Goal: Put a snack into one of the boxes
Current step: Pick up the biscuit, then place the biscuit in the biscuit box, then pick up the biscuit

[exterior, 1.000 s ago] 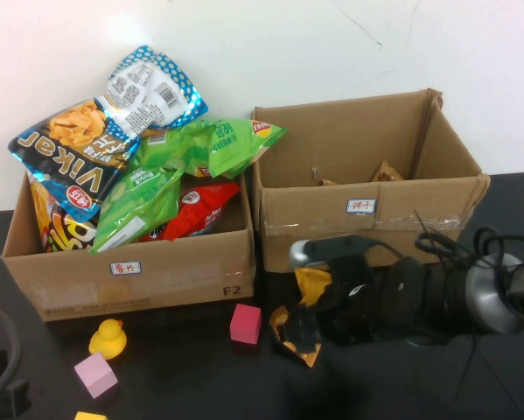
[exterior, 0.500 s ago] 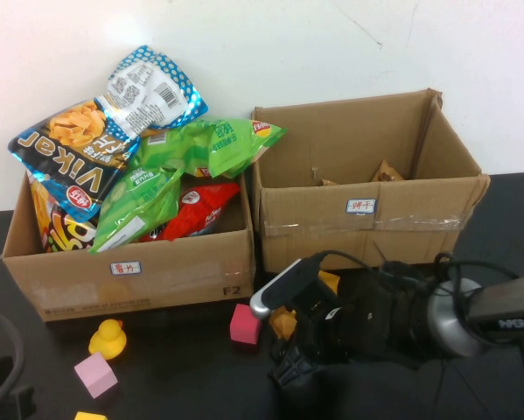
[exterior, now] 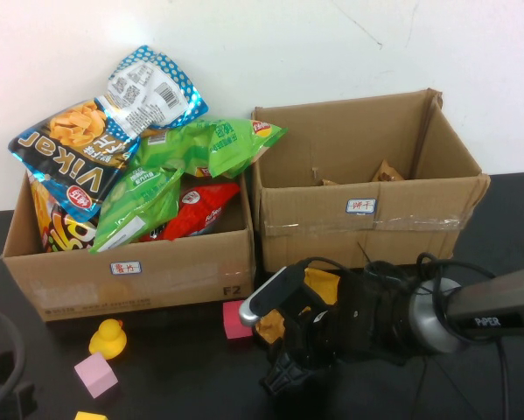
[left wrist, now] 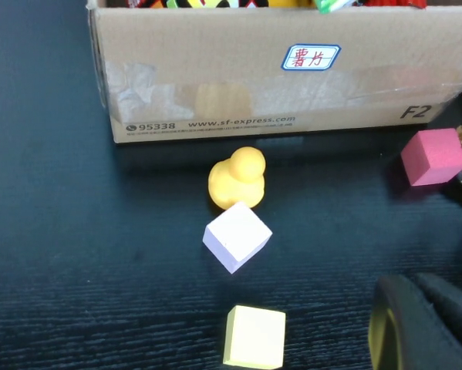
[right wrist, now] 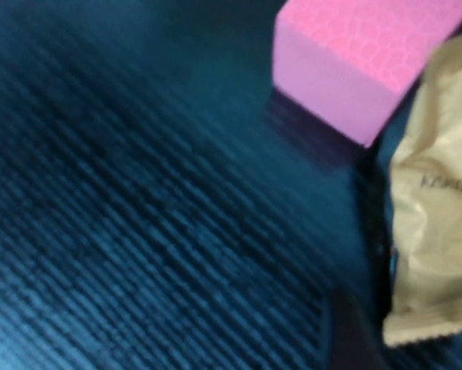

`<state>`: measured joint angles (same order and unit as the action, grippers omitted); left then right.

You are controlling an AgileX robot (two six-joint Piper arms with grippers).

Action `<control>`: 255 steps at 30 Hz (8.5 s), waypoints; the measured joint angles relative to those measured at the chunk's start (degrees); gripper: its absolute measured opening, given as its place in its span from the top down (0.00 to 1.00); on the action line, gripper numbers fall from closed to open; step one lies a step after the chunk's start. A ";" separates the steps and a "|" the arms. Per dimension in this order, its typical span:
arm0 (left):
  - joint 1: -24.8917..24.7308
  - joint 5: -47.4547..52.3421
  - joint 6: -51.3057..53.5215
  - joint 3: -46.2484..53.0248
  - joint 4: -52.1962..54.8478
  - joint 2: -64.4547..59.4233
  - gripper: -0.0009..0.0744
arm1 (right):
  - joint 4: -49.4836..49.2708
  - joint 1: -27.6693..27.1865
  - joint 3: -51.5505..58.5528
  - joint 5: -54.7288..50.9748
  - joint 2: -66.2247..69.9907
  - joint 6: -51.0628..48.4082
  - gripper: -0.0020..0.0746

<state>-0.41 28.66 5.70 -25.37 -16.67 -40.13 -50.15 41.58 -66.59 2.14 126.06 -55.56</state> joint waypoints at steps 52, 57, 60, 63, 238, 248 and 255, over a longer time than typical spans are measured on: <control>0.00 0.44 2.32 0.00 -1.65 0.00 0.99 | -6.89 0.00 -9.14 -10.29 4.89 -11.23 0.23; 0.00 0.44 2.82 0.00 -1.65 0.00 0.99 | -1.29 0.00 -9.23 -10.77 3.05 -11.44 0.23; 0.00 0.44 2.95 0.00 -1.65 0.00 0.99 | 4.52 0.00 -9.23 -12.77 1.57 -10.63 0.23; 0.00 0.44 3.83 0.00 -1.65 0.00 0.99 | 9.98 0.00 -9.23 -14.62 0.90 -8.59 0.23; 0.00 3.47 17.32 0.00 -16.26 0.00 0.99 | -48.36 -5.94 -9.52 5.28 2.71 -20.33 0.18; 0.00 3.97 18.00 0.00 -16.26 0.00 0.99 | -49.76 -4.63 -16.30 5.75 7.93 -24.92 0.15; 0.00 3.97 18.17 0.00 -16.26 0.00 0.99 | -49.86 -0.90 -16.08 12.63 7.47 -33.72 0.15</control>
<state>-0.41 32.64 23.87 -25.37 -32.93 -40.13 -100.02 40.68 -82.67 14.77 133.53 -89.28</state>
